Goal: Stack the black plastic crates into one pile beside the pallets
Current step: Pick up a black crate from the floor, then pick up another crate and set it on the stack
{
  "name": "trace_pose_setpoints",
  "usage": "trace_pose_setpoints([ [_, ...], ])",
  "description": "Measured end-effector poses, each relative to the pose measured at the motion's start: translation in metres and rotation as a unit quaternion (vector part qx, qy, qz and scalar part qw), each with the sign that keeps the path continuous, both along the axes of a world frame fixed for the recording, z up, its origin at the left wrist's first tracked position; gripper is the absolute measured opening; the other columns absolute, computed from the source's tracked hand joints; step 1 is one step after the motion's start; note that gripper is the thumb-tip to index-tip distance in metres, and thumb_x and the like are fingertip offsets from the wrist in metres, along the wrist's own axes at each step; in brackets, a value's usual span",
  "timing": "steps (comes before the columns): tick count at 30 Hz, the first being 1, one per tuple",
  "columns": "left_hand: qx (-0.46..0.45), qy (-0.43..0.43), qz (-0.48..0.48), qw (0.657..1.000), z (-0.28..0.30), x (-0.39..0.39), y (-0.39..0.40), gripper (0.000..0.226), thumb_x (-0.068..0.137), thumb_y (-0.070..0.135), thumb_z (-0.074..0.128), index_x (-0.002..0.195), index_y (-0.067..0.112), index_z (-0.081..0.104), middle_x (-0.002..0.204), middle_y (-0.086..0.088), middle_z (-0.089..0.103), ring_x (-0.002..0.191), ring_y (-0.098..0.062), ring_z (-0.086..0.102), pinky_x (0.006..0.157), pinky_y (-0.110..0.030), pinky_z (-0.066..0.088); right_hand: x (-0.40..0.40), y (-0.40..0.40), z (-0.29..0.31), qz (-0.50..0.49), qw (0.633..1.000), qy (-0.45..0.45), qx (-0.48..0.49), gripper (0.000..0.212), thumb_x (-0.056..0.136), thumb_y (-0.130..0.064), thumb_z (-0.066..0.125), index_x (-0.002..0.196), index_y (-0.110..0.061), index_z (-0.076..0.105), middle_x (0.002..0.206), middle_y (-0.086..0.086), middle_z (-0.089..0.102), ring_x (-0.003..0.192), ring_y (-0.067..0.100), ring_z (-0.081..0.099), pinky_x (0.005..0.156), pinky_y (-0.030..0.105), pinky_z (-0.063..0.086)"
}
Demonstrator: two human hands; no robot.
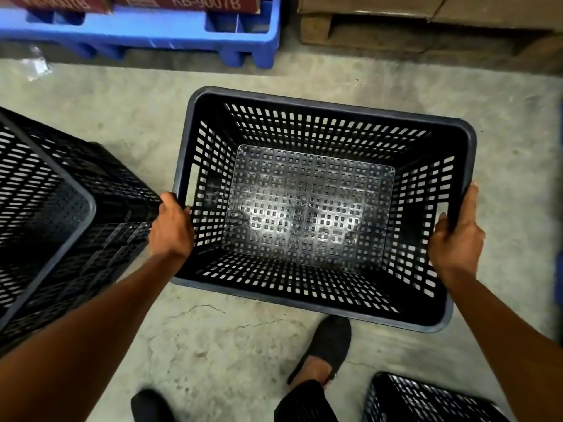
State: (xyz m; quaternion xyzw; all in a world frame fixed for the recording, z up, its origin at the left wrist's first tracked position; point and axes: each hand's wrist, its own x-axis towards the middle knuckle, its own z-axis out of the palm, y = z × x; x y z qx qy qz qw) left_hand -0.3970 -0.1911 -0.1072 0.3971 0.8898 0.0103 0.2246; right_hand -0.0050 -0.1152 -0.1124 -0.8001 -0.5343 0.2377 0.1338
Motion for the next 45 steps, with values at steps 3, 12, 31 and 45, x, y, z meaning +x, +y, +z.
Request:
trace_pose_setpoints([
  [3, 0.004, 0.001, 0.005, 1.000, 0.000, -0.002, -0.005, 0.018, 0.097, 0.019, 0.038, 0.103, 0.002, 0.033, 0.113, -0.034, 0.053, 0.099, -0.054, 0.054, 0.074, -0.051, 0.037, -0.001, -0.003, -0.001, 0.003, 1.000, 0.000, 0.000, 0.067, 0.094, -0.005, 0.038, 0.150, -0.024, 0.009, 0.106, 0.032, 0.063, 0.088, 0.046, 0.060, 0.086, 0.051, 0.048],
  [12, -0.005, -0.014, 0.024, 1.000, 0.004, 0.000, -0.013, 0.019, 0.098, 0.017, 0.039, 0.107, 0.001, 0.034, 0.113, -0.033, 0.056, 0.099, -0.049, 0.056, 0.070, -0.044, 0.032, 0.001, -0.003, -0.004, 0.019, 1.000, 0.002, -0.007, 0.068, 0.093, -0.004, 0.036, 0.150, -0.028, 0.007, 0.106, 0.031, 0.062, 0.088, 0.046, 0.059, 0.085, 0.050, 0.048],
  [31, -0.010, -0.095, -0.402, 0.911, 0.095, 0.127, -0.105, 0.067, 0.092, 0.039, 0.031, 0.147, 0.003, 0.017, 0.155, -0.020, 0.024, 0.145, -0.033, 0.019, 0.119, -0.044, 0.017, 0.008, -0.234, 0.077, -0.153, 0.987, -0.016, -0.046, 0.067, 0.090, -0.019, 0.052, 0.148, -0.010, 0.020, 0.142, 0.025, 0.039, 0.128, 0.042, 0.037, 0.103, 0.047, 0.027],
  [45, -0.019, -0.138, -0.654, 0.744, 0.146, 0.370, -0.262, 0.071, 0.082, 0.038, 0.035, 0.141, -0.002, 0.031, 0.142, -0.028, 0.041, 0.133, -0.040, 0.037, 0.109, -0.046, 0.030, 0.101, -0.651, 0.136, -0.521, 0.845, -0.072, -0.099, 0.063, 0.085, -0.021, 0.059, 0.141, -0.003, 0.035, 0.133, 0.028, 0.050, 0.122, 0.043, 0.046, 0.102, 0.051, 0.036],
])
